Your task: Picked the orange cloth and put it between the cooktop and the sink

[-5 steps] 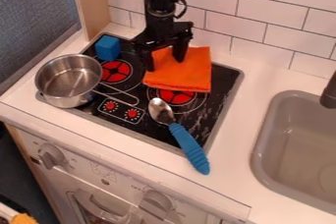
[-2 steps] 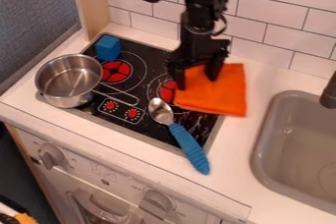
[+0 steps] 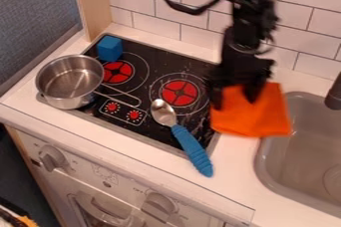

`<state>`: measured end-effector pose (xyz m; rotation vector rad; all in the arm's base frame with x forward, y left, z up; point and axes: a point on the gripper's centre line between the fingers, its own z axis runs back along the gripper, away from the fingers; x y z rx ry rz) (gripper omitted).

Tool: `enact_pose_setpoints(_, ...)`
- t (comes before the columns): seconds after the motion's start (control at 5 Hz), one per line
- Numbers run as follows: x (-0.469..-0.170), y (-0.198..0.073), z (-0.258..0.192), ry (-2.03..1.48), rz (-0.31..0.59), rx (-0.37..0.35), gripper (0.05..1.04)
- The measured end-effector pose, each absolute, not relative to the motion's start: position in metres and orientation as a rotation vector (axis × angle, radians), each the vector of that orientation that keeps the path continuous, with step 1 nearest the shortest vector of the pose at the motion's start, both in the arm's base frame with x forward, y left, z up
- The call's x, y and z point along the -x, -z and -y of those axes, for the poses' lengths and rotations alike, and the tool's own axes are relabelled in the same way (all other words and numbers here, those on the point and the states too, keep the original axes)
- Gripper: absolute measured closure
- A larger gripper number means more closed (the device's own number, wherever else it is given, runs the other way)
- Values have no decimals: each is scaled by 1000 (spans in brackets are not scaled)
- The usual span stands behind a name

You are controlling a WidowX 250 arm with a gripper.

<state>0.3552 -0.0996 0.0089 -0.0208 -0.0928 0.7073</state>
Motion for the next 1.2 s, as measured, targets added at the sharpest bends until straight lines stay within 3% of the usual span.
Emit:
enact_pose_setpoints(0.8, -343, -8, 107, -711, 80, 20, 83)
enact_pose_setpoints(1.2, -344, -27, 88, -746, 94, 29, 83)
